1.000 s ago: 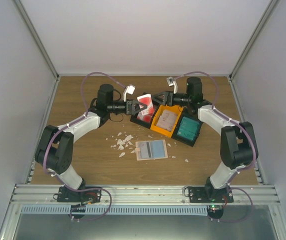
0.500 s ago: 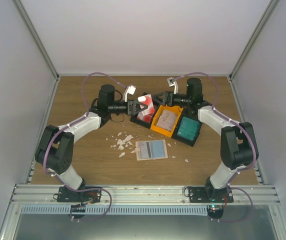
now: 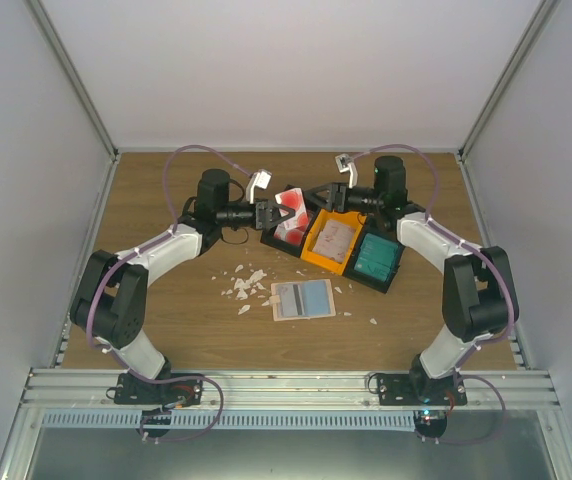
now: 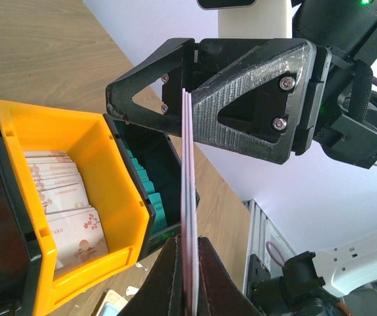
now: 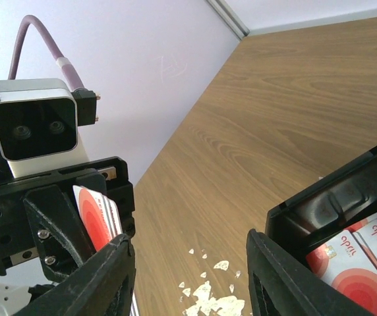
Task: Put the credit cards into the card holder
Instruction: Place the credit card in the storage box.
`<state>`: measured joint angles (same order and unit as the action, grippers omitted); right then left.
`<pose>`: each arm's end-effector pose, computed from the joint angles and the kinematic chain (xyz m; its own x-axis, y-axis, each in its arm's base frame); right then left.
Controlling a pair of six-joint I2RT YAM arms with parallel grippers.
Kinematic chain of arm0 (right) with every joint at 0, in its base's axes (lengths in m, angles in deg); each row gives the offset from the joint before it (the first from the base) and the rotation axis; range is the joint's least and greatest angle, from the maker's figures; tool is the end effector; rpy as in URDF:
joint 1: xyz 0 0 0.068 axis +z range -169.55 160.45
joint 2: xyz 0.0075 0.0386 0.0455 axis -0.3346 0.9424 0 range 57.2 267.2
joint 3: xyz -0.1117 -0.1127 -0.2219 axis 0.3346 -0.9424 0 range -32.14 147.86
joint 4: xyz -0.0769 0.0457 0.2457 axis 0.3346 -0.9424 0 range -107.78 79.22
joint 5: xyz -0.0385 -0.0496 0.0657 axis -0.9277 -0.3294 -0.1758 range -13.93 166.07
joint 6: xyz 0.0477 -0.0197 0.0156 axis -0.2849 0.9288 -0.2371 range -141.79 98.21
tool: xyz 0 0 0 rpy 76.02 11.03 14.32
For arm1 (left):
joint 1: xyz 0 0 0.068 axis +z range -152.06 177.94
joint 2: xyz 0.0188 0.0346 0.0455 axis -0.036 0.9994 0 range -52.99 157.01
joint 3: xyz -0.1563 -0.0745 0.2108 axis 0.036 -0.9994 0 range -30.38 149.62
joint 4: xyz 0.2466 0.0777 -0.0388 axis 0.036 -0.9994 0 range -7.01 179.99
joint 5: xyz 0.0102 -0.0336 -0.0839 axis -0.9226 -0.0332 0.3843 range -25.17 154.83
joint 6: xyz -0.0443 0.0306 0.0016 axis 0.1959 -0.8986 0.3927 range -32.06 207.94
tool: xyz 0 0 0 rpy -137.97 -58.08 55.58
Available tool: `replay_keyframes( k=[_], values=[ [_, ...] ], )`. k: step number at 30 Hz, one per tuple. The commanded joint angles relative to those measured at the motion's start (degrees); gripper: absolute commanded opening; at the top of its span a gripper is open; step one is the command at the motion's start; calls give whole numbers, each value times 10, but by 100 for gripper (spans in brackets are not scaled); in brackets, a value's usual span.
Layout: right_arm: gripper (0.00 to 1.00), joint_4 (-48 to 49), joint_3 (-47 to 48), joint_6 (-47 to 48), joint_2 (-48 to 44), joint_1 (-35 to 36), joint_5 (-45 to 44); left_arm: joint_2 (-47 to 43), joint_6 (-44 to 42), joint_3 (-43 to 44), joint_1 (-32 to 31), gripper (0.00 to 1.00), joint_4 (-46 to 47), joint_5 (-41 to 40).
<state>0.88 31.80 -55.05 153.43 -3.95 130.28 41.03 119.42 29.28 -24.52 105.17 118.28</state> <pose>0.3548 0.1290 0.2624 -0.7710 0.1178 -0.6258 -0.5568 0.3522 0.7523 0.3260 -0.1657 0.2569 -0.7439 -0.0291 -0.6677 0.6335 0.2877 -0.7183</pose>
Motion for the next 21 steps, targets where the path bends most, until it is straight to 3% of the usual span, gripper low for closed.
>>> replay_keyframes(
  k=[1,9,21],
  values=[
    [49,24,-1,6,0,4,27,-3,0,2,-4,0,28,11],
    [53,21,3,8,8,7,40,1,1,3,-5,0,28,15],
    [34,-9,21,19,26,9,40,-8,-10,1,-11,0,44,48]
  ],
)
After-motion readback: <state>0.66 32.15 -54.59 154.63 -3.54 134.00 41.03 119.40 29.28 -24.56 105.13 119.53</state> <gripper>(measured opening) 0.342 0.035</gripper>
